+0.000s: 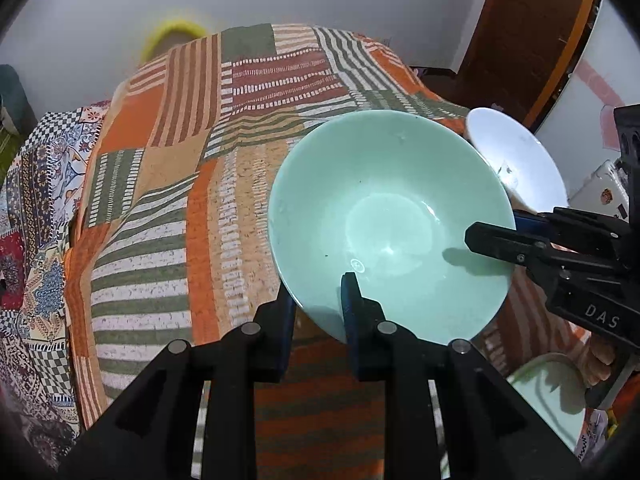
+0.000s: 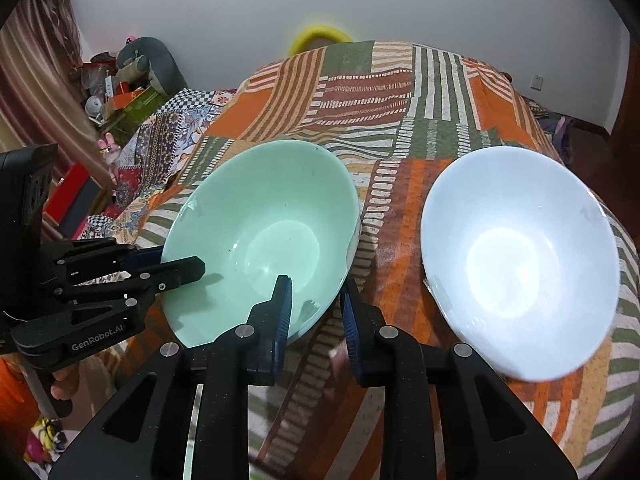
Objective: Organize plates and bowls
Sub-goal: 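Lift the mint green bowl and carry it over the pale pink bowl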
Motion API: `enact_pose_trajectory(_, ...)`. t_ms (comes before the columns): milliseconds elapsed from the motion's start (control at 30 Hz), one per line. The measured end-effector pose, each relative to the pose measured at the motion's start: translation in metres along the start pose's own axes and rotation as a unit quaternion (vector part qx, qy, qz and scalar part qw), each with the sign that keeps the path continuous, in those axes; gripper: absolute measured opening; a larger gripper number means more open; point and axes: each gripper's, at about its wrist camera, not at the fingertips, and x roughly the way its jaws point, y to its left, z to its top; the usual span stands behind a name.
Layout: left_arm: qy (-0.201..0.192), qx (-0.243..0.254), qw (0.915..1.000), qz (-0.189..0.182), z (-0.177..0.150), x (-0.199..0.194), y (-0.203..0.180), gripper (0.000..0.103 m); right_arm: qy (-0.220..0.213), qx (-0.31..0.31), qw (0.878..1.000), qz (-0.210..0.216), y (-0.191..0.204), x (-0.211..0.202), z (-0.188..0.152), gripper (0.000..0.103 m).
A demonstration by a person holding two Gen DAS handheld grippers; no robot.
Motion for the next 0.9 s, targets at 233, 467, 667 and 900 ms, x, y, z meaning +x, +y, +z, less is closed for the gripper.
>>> enact_pose_trajectory(233, -0.027, 0.007, 0.9996, 0.004, -0.017, -0.045, -0.014, 0.022, -0.011, -0.005, 1.0, 0.004, 0.012, -0.031, -0.01, 0.022)
enact_pose_trajectory(467, -0.046, -0.001, 0.9989, 0.007, -0.041, -0.09, -0.02, 0.022, -0.028, -0.017, 0.999, 0.01, 0.032, -0.063, -0.021, 0.022)
enact_pose_trajectory(667, -0.065, -0.01, 0.9977, 0.015, -0.069, -0.127, -0.021, 0.022, -0.037, -0.035, 0.999, 0.015, 0.055, -0.081, -0.033, 0.022)
enact_pose_trajectory(900, -0.077, -0.027, 0.9964, 0.023, -0.103, -0.163, -0.014, 0.022, -0.043, -0.055, 0.997, 0.024, 0.083, -0.093, -0.046, 0.022)
